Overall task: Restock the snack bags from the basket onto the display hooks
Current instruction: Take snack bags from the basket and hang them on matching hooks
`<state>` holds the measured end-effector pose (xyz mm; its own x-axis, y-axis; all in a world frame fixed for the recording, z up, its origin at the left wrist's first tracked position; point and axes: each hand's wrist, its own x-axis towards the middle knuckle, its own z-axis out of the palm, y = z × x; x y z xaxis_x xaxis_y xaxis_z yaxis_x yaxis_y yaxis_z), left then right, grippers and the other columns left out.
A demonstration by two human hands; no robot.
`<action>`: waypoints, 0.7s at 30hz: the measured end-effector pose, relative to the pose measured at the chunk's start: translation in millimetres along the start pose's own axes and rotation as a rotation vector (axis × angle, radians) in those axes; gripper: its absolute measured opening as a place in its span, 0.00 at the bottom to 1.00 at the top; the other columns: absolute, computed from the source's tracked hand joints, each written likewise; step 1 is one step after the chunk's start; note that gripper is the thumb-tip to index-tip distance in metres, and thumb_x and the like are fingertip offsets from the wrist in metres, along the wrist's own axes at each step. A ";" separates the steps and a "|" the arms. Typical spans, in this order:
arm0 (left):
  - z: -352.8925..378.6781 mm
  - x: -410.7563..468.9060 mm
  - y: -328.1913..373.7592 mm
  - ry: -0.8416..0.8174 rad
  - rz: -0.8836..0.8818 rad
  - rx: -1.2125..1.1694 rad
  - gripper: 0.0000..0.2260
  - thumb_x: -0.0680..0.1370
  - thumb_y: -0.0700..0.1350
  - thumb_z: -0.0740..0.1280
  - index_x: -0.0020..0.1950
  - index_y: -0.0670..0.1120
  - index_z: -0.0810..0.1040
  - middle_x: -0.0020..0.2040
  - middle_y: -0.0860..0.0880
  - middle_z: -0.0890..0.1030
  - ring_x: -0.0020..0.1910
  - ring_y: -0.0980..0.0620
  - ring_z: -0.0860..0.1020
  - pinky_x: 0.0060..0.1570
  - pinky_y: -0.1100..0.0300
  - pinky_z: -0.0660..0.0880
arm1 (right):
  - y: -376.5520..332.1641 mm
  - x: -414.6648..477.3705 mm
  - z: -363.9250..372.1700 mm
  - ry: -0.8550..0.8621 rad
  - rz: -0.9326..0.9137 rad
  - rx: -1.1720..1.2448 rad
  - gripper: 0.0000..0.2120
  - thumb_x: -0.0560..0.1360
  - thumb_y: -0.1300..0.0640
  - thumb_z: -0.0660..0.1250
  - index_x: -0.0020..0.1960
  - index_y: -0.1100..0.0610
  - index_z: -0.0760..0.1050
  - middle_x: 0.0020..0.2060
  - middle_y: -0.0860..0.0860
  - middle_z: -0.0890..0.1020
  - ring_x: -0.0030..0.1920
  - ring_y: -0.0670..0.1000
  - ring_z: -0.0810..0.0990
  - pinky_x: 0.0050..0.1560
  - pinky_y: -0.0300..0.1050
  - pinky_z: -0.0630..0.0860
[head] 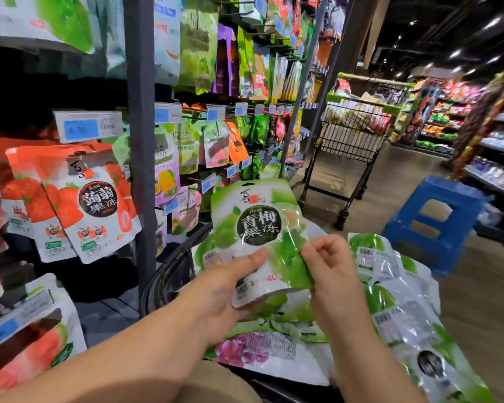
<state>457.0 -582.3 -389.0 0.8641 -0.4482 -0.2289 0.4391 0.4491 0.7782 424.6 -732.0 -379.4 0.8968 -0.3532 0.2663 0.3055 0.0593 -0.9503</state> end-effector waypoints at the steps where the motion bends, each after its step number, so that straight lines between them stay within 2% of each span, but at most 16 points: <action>1: -1.4 2.8 -4.7 0.006 0.017 0.005 0.29 0.60 0.45 0.77 0.60 0.41 0.81 0.52 0.40 0.85 0.49 0.42 0.85 0.53 0.44 0.80 | -2.2 -0.7 -8.1 -0.002 -0.023 -0.090 0.06 0.79 0.63 0.65 0.45 0.56 0.73 0.40 0.48 0.83 0.41 0.47 0.81 0.41 0.40 0.79; 3: -3.1 2.5 -10.6 0.025 0.047 0.027 0.30 0.59 0.45 0.78 0.60 0.41 0.80 0.52 0.39 0.85 0.47 0.42 0.85 0.48 0.45 0.82 | -6.3 -4.0 -28.9 0.032 -0.067 -0.245 0.02 0.79 0.59 0.66 0.49 0.52 0.76 0.47 0.44 0.84 0.48 0.43 0.82 0.48 0.39 0.80; 6: -9.5 1.1 -17.6 0.028 0.061 0.103 0.30 0.59 0.46 0.79 0.61 0.42 0.81 0.54 0.40 0.84 0.51 0.41 0.84 0.51 0.46 0.81 | -8.3 -11.4 -70.7 0.151 -0.091 -0.552 0.04 0.79 0.51 0.66 0.53 0.43 0.74 0.52 0.41 0.79 0.51 0.40 0.79 0.49 0.36 0.74; 9: -6.9 -5.9 -19.3 -0.013 0.098 0.153 0.24 0.64 0.43 0.74 0.60 0.42 0.81 0.52 0.41 0.85 0.50 0.42 0.85 0.44 0.50 0.83 | -5.3 -20.2 -122.1 0.295 -0.081 -1.013 0.07 0.78 0.48 0.66 0.56 0.45 0.73 0.57 0.45 0.77 0.58 0.47 0.73 0.55 0.46 0.68; 11: -4.3 -8.9 -20.0 -0.020 0.127 0.174 0.24 0.64 0.41 0.74 0.61 0.42 0.80 0.52 0.40 0.85 0.50 0.42 0.85 0.44 0.51 0.83 | -4.4 -24.5 -152.3 0.361 -0.036 -1.231 0.14 0.77 0.46 0.67 0.60 0.50 0.75 0.60 0.51 0.77 0.63 0.55 0.72 0.60 0.52 0.69; 13: -2.6 -10.7 -20.8 -0.010 0.131 0.202 0.25 0.64 0.41 0.74 0.61 0.42 0.80 0.51 0.41 0.85 0.49 0.42 0.85 0.47 0.50 0.82 | -6.5 -28.5 -171.0 0.390 0.105 -1.307 0.21 0.77 0.43 0.67 0.65 0.53 0.74 0.63 0.53 0.75 0.66 0.57 0.71 0.62 0.55 0.69; 15: -2.1 -11.3 -21.3 -0.008 0.127 0.230 0.25 0.64 0.41 0.74 0.61 0.42 0.80 0.52 0.41 0.85 0.49 0.42 0.85 0.49 0.50 0.80 | -3.6 -29.0 -182.8 0.346 0.228 -1.274 0.28 0.75 0.39 0.67 0.68 0.53 0.72 0.64 0.54 0.75 0.65 0.56 0.72 0.61 0.54 0.70; 18: -1.9 -13.9 -20.6 -0.026 0.113 0.219 0.21 0.64 0.40 0.74 0.58 0.41 0.81 0.50 0.39 0.85 0.46 0.39 0.85 0.42 0.49 0.83 | 3.7 -24.4 -183.3 0.284 0.371 -1.174 0.35 0.70 0.33 0.69 0.70 0.51 0.68 0.64 0.53 0.76 0.61 0.56 0.76 0.59 0.55 0.74; 19: -3.1 -13.9 -20.4 -0.020 0.110 0.214 0.22 0.64 0.40 0.74 0.58 0.41 0.81 0.50 0.39 0.85 0.46 0.38 0.85 0.44 0.48 0.83 | 5.7 -20.9 -182.8 0.281 0.385 -1.192 0.36 0.70 0.33 0.70 0.71 0.51 0.67 0.64 0.52 0.76 0.61 0.56 0.76 0.60 0.55 0.74; 21: -7.0 -12.7 -20.2 -0.009 0.117 0.219 0.26 0.62 0.41 0.77 0.60 0.41 0.81 0.52 0.40 0.85 0.50 0.38 0.84 0.54 0.42 0.79 | 6.3 -15.1 -181.0 0.316 0.381 -1.220 0.38 0.69 0.34 0.72 0.72 0.52 0.67 0.65 0.52 0.77 0.62 0.57 0.76 0.58 0.54 0.74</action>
<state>438.9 -580.3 -405.8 0.9032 -0.4105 -0.1258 0.2720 0.3205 0.9074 355.1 -895.3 -418.6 0.6982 -0.7133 0.0607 -0.5806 -0.6138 -0.5350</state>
